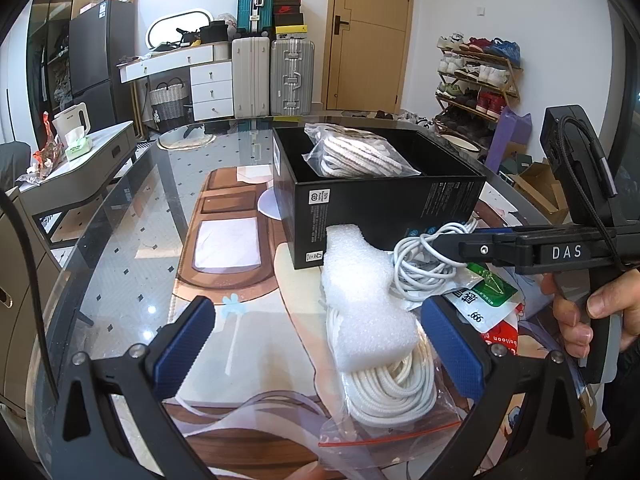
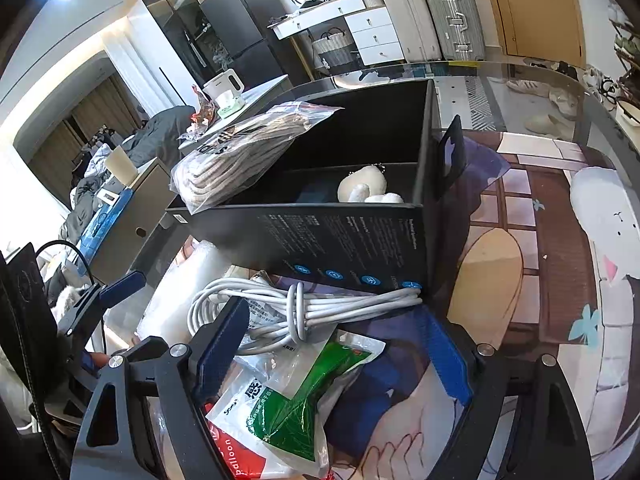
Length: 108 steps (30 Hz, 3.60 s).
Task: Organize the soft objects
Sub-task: 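Move right tool toward the coiled white cable while left tool approaches the white foam, then grasp the white cable with right tool while left tool grasps the white foam piece, then lower the white foam into the black box with left tool while right tool drops the cable in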
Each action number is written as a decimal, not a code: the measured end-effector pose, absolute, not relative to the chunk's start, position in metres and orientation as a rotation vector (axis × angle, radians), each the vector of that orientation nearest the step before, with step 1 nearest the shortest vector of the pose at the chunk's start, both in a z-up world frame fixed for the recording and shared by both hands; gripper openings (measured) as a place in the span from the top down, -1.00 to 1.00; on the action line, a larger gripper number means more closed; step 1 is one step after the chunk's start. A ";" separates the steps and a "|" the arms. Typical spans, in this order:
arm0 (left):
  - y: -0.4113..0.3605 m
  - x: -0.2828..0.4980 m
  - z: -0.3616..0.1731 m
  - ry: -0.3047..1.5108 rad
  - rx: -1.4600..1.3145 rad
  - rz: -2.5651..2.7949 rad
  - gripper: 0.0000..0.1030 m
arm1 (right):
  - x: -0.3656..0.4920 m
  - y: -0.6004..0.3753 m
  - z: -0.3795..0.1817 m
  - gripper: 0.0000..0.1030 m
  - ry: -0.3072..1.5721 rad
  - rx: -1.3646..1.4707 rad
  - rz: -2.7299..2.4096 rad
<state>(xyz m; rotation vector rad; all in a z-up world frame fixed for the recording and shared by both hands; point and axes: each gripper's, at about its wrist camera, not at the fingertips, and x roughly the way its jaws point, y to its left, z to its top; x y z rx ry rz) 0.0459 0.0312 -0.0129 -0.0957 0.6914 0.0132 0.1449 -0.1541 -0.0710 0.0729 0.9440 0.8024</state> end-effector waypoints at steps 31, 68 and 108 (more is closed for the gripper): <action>0.035 0.047 -0.016 0.724 -0.131 0.015 -1.00 | 0.108 -0.213 -0.072 -0.03 0.878 0.144 0.781; 0.033 0.050 -0.010 0.735 -0.143 0.004 -1.00 | 0.137 -0.189 -0.071 0.65 0.927 0.515 0.729; 0.055 0.038 0.022 0.608 -0.236 -0.063 0.30 | 0.095 -0.223 -0.013 0.66 0.669 0.371 0.790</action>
